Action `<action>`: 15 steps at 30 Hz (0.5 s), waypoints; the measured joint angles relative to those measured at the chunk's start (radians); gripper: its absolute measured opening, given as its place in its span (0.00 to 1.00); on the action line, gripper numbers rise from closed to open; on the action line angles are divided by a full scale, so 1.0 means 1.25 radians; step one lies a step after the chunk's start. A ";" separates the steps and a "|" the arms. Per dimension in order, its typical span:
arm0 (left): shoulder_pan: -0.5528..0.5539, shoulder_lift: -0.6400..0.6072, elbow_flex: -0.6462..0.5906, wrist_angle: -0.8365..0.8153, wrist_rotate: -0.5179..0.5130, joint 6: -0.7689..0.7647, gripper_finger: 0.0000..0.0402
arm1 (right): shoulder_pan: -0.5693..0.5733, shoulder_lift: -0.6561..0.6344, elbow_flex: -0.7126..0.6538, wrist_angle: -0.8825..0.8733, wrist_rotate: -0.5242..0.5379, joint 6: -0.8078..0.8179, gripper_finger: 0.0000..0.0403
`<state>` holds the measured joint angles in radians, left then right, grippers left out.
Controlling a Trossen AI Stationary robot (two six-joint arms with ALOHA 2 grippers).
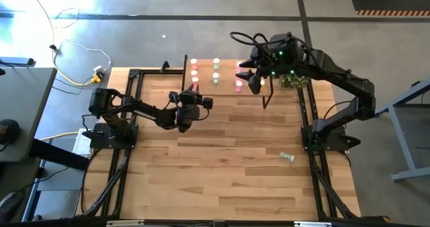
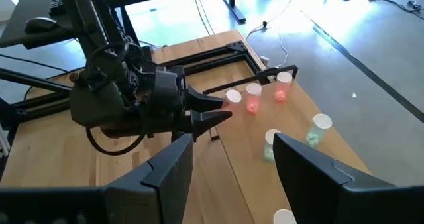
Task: Pick and place medicine bottles onto shelf by color
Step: Put the pink pill bottle on the shelf aligned with the other pink pill bottles
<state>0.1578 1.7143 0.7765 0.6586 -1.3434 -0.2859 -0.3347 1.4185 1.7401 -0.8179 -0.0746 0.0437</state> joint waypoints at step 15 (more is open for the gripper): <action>0.012 0.000 0.000 -0.043 0.026 -0.033 0.22 | 0.000 0.000 0.000 -0.008 0.000 0.000 0.50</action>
<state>0.1726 1.7138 0.7765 0.6046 -1.3113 -0.3275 -0.3344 1.4185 1.7401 -0.8280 -0.0749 0.0433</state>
